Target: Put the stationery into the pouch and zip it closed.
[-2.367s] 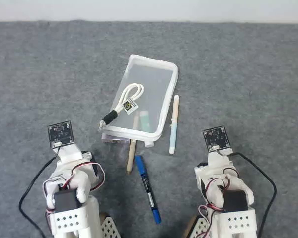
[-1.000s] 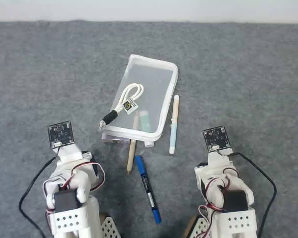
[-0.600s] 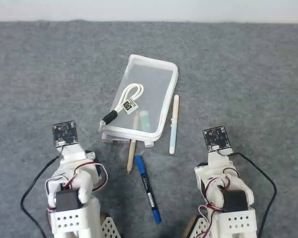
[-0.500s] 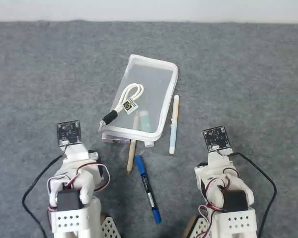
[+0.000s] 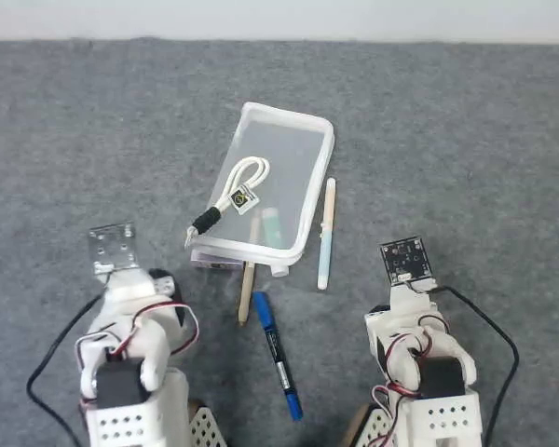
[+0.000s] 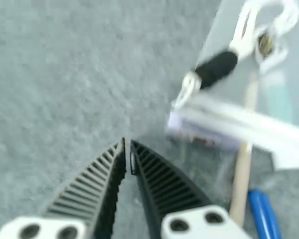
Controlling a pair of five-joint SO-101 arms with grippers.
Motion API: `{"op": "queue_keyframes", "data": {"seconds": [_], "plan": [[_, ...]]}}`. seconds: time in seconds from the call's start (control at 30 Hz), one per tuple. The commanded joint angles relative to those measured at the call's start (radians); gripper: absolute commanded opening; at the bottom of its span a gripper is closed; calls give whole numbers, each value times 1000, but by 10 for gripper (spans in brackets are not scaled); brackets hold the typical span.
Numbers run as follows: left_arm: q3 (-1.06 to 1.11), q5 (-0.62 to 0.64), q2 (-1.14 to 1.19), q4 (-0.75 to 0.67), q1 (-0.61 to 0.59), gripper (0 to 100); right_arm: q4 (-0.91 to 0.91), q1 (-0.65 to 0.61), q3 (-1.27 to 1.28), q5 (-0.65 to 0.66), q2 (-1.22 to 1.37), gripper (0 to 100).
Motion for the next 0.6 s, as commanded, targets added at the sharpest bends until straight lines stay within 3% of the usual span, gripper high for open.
{"op": "queue_keyframes", "data": {"seconds": [0.0, 0.1, 0.4, 0.57], "plan": [[-131, -167, -20, -84, -12, 12, 5, -4, 18, -2, -16, 12], [-168, -318, -20, -144, -8, 12, 5, -4, 18, -2, -16, 12], [-262, -319, -14, -235, -15, 111, 5, -2, 18, 0, -16, 12], [-289, -319, 187, -325, -15, 111, 5, -2, 18, 0, -16, 11]]}}
